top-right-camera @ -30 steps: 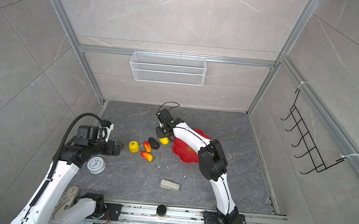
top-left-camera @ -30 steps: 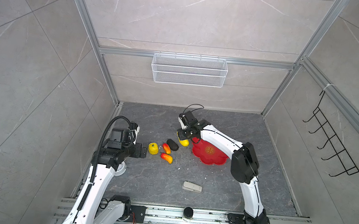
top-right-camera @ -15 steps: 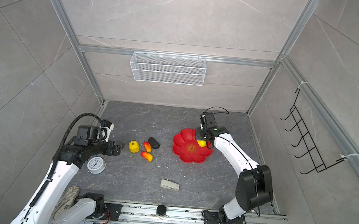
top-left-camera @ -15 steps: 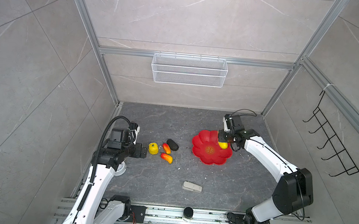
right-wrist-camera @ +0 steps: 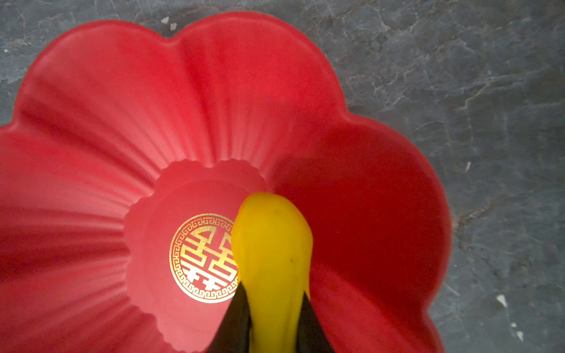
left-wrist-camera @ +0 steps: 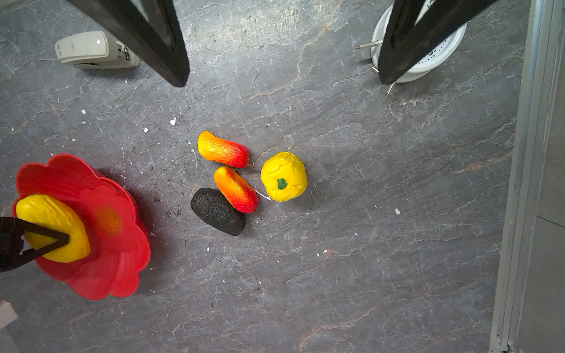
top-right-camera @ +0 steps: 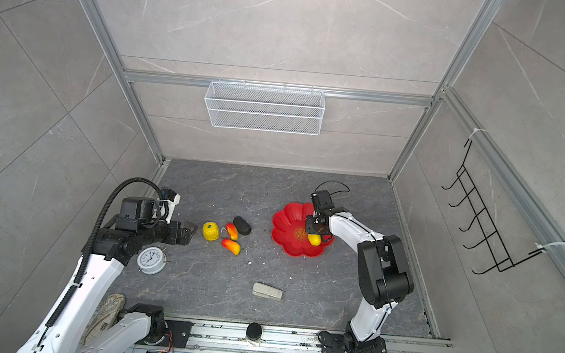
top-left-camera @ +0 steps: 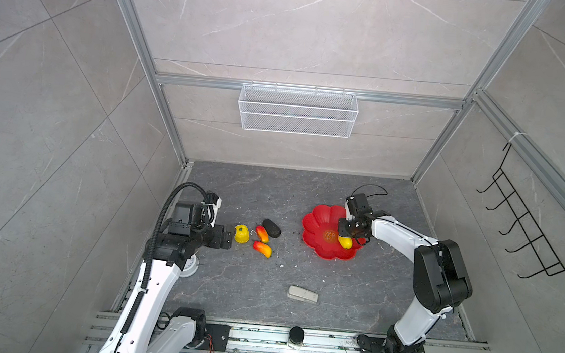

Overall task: Place and organize the fake fruits in the fruit bowl
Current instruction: 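Carry the yellow fruit into the red bowl and release it, then move the right gripper to the dark avocado and grasp it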

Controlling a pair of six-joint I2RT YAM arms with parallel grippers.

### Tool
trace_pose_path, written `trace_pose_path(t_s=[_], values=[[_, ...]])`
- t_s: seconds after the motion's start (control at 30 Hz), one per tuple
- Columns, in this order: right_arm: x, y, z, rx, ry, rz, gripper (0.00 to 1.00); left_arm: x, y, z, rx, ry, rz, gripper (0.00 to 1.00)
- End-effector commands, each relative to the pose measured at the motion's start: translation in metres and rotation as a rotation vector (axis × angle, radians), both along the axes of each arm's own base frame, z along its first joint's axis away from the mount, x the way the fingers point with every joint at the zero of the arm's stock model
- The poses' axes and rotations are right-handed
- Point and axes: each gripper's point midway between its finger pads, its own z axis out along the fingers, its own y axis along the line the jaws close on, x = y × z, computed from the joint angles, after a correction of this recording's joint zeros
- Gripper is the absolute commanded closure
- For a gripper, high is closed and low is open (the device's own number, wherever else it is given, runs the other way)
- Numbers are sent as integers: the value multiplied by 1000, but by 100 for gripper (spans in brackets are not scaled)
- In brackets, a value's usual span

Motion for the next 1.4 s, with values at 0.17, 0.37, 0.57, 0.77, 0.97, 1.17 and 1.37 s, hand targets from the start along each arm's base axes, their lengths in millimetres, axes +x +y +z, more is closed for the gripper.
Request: trace_pose_path(t_s=[0.17,0.37,0.57,0.77,0.97,1.17,1.37], values=[[13,-10,-4,-59,-30,-41,57,2,-2,12,-6,-53,-18,0],[17,-3,23,-61,-66,-10,42,1,-1,11,-3,-55,-17,0],[4,42,94,-98,-176,140,20,1,-2,10,-6,-46,-23,0],[-16,139,127,-21,-243,411,0,1,-2,9,-2,-44,-20,0],[-22,225,101,42,-203,578,0,0,-3,7,-8,-30,-24,0],[-21,283,58,54,-156,692,0,1,-7,8,-26,-27,-40,0],[-10,292,23,24,-107,679,27,0,-7,6,-26,-19,-44,0]])
